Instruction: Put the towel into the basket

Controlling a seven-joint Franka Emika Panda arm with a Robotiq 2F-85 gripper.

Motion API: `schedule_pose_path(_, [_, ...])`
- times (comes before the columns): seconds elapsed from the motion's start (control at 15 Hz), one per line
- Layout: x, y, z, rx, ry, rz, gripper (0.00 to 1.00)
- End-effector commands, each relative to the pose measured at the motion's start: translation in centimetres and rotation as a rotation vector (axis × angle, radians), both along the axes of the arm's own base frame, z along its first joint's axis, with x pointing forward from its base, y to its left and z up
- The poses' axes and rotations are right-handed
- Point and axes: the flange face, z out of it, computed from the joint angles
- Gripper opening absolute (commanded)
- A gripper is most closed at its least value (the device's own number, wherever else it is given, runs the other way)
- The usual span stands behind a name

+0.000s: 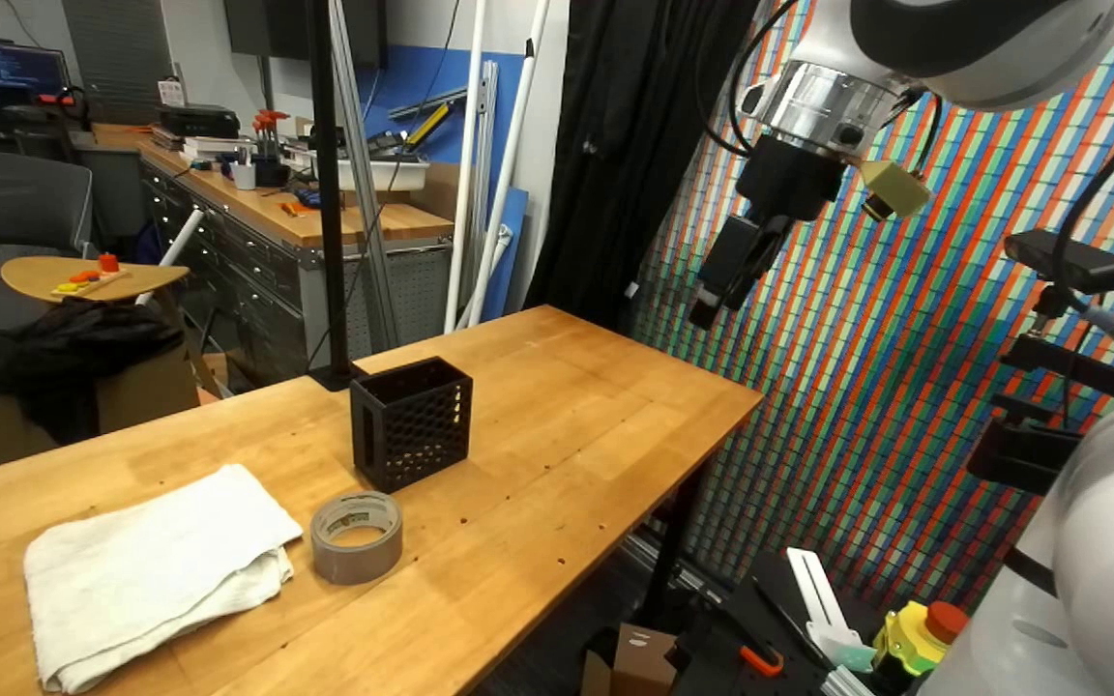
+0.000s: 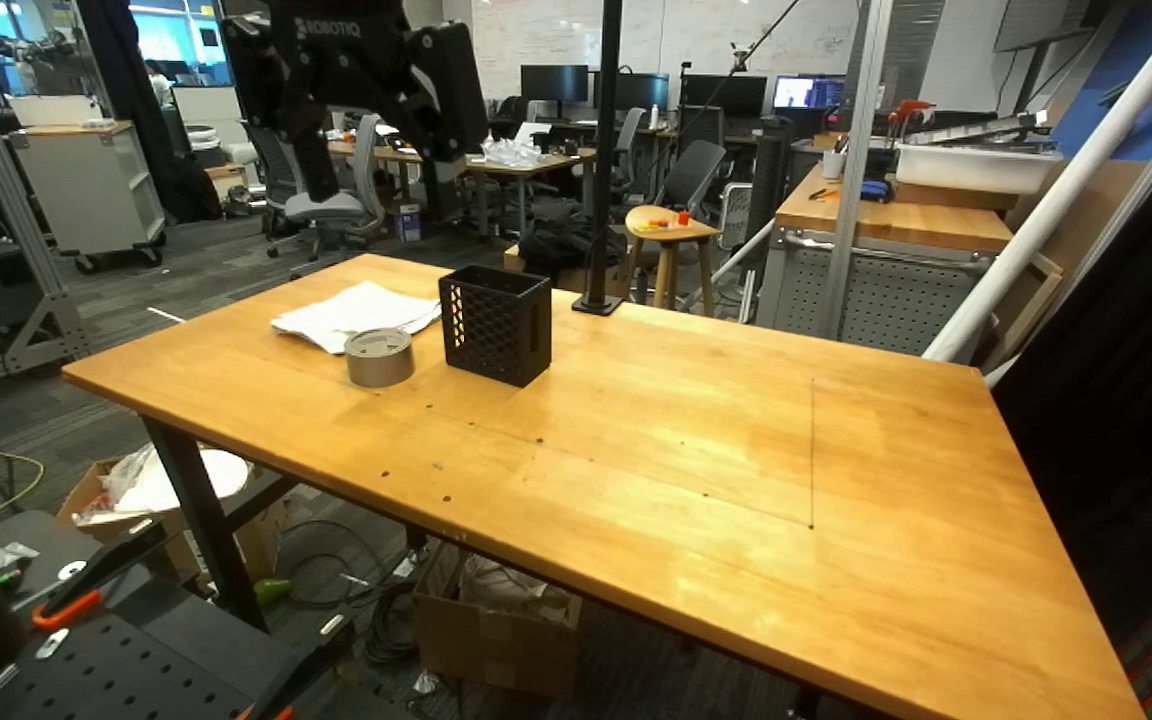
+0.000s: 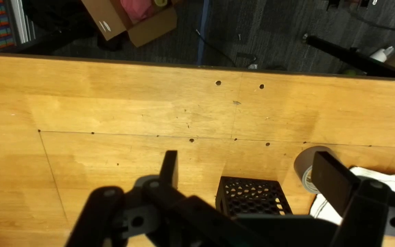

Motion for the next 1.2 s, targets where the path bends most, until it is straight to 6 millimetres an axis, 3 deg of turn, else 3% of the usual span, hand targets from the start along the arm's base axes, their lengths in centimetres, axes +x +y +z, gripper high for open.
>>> schedule_pose_path(0.0, [3.4, 5.2, 0.6, -0.06, 0.012, 0.074, 1.0])
schedule_pose_path(0.33, [9.6, 15.2, 1.1, -0.192, 0.019, 0.22, 1.0])
schedule_pose_path(0.6, [15.1, 21.7, 1.1, -0.238, -0.034, 0.336, 1.0])
schedule_pose_path(0.87, [20.3, 26.6, 0.3, -0.241, -0.097, 0.449, 1.0])
schedule_pose_path(1.13, [24.4, 30.0, -1.2, -0.228, -0.115, 0.528, 1.0])
